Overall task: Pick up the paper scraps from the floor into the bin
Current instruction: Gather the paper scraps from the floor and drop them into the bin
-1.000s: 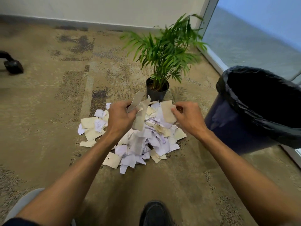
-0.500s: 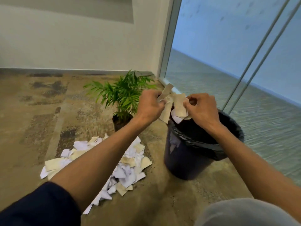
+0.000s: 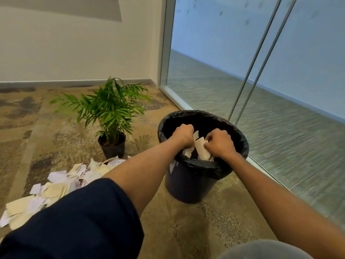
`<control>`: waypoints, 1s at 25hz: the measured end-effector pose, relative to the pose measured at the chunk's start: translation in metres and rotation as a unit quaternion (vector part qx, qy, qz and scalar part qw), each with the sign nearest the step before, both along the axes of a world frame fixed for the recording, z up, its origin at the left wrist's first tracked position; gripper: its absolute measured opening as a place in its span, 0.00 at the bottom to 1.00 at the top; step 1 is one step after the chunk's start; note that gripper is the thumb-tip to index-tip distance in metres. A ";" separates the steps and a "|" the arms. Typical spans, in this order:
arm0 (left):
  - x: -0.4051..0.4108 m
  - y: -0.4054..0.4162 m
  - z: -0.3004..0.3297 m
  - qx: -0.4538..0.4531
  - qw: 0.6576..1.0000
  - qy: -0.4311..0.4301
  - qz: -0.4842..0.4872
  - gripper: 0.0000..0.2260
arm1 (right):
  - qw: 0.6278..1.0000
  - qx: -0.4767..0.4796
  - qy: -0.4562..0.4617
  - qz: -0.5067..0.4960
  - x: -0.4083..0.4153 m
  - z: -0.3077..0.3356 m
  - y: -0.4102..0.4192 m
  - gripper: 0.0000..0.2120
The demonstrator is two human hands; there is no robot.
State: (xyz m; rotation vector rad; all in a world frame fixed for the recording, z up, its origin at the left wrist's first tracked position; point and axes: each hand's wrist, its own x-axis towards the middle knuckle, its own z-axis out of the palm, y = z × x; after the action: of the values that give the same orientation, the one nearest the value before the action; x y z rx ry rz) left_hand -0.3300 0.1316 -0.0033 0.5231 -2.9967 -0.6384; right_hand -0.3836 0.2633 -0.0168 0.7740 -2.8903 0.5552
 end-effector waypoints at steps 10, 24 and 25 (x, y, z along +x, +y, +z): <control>0.013 -0.009 -0.001 -0.049 0.994 -0.043 -0.090 0.06 | 0.996 0.030 0.062 0.049 0.015 0.008 -0.013 0.18; 0.231 -0.139 -0.081 0.029 0.946 0.301 0.120 0.10 | 0.910 -0.032 0.204 0.358 0.128 -0.021 -0.134 0.11; 0.256 -0.149 -0.100 0.042 0.943 0.288 0.158 0.10 | 0.904 -0.026 0.195 0.379 0.134 -0.032 -0.143 0.11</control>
State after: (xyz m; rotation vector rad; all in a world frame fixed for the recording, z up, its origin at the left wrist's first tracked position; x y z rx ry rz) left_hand -0.0741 -0.0174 -0.1030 0.6645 -2.2863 -0.7369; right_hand -0.2491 0.1205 -0.0491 1.7739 -2.1277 0.4501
